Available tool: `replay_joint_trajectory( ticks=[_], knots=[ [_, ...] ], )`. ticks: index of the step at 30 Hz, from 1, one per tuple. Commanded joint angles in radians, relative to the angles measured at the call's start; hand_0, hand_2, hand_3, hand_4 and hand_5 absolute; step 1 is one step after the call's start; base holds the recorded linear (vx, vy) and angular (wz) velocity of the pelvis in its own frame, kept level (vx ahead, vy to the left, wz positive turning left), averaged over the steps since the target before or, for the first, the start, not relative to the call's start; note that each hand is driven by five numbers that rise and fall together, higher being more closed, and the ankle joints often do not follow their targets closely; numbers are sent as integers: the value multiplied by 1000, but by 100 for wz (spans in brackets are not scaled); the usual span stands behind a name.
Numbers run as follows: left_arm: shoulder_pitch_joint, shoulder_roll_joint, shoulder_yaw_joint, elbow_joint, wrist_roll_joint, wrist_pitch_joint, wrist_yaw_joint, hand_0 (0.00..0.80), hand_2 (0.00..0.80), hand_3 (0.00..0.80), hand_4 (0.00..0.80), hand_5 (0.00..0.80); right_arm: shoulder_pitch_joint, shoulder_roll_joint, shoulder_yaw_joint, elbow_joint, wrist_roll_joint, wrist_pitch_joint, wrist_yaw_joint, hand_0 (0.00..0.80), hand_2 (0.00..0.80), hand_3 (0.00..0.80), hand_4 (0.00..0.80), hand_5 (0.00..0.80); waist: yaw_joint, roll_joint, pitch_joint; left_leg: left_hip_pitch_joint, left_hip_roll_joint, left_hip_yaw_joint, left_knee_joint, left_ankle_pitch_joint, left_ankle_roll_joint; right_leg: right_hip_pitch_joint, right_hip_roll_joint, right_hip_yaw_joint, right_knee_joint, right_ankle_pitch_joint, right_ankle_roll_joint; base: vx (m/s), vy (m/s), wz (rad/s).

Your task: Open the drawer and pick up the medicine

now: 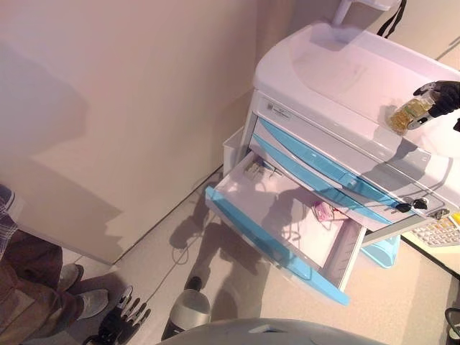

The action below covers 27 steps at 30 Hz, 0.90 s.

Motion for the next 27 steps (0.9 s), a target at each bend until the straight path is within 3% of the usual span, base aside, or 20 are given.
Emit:
replay_joint_trajectory(
  ticks=[1,16,21,27],
  knots=[
    [61,31,-38,-20,25,13,-17,0,0,0,0,0,-99,-66,115,-54,7,-13,-21,0,0,0,0,0,0,-5,-49,-10,-24,-32,12,-98,24,-57,-15,-17,83,-25,49,-9,15,-5],
    [66,21,-34,-36,25,11,-23,0,0,0,0,0,-399,-181,309,-261,162,8,-83,0,0,0,0,0,-64,-23,-79,4,-20,22,1,-100,24,-64,-16,14,74,-8,55,-26,16,-9],
    [58,25,-45,-48,93,-32,-62,0,0,0,0,0,-520,-227,378,-337,210,9,-125,0,0,0,0,0,-99,-30,-93,2,-19,52,4,-104,25,-77,-14,36,67,1,59,-60,4,-10],
    [46,21,-103,-134,217,-113,-86,0,0,0,0,0,-486,-307,289,-506,246,31,-192,0,0,0,0,0,-152,-18,-107,0,-14,98,10,-110,26,-100,-15,69,66,11,64,-80,2,-22]
  ],
)
